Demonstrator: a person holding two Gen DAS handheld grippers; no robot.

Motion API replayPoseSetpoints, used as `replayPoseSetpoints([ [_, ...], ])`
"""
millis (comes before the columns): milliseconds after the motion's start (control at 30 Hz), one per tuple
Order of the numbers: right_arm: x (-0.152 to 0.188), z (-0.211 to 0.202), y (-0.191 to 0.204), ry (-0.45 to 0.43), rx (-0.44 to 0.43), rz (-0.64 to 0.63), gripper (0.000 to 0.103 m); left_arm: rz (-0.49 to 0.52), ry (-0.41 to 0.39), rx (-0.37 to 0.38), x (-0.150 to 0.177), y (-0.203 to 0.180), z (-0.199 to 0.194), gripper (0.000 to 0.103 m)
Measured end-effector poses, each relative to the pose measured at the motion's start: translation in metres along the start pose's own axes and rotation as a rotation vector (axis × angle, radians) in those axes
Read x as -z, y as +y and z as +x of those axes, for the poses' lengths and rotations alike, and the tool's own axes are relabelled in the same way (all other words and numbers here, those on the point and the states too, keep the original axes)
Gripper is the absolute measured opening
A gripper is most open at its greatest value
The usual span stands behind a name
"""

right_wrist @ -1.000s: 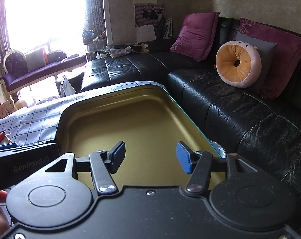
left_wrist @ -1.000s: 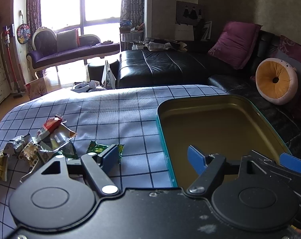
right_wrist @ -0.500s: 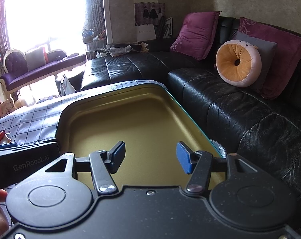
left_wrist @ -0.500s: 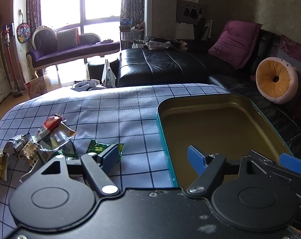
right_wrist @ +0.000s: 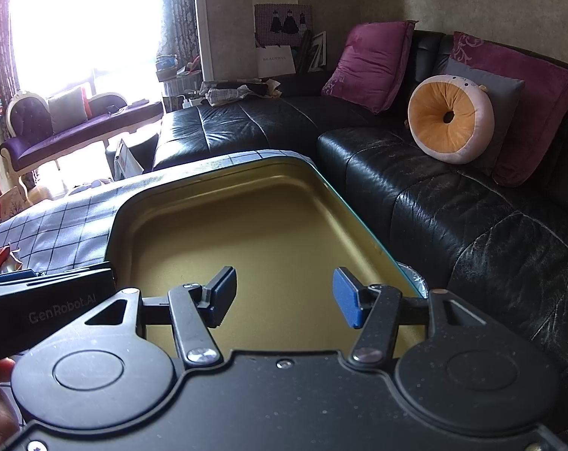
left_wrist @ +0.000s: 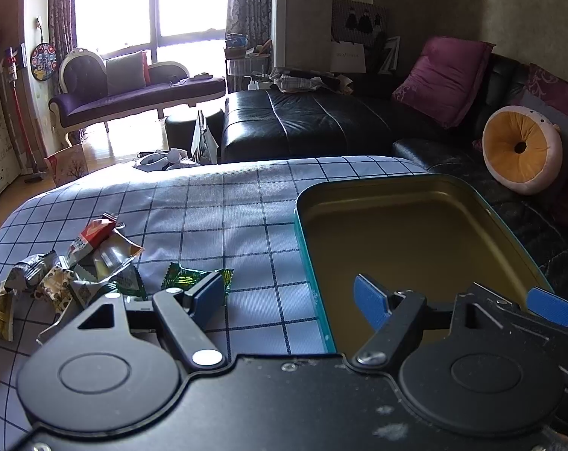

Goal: Organize snacks

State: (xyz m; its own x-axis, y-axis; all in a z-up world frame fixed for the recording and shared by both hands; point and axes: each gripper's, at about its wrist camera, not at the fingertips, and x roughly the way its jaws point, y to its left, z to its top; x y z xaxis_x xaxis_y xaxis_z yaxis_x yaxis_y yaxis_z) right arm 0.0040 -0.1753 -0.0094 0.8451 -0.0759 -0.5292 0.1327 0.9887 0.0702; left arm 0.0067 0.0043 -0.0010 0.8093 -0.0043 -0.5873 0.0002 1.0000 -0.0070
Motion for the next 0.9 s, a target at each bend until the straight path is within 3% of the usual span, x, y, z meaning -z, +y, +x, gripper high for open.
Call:
replayPoseSetpoints([
  [367, 0.002, 0.001, 0.0, 0.004, -0.001, 0.01, 0.061, 0.005, 0.007, -0.016, -0.001, 0.0, 0.003, 0.08],
  [900, -0.002, 0.001, -0.01, 0.019, 0.047, 0.133, 0.059, -0.086, -0.023, -0.091, -0.009, 0.025, -0.008, 0.08],
])
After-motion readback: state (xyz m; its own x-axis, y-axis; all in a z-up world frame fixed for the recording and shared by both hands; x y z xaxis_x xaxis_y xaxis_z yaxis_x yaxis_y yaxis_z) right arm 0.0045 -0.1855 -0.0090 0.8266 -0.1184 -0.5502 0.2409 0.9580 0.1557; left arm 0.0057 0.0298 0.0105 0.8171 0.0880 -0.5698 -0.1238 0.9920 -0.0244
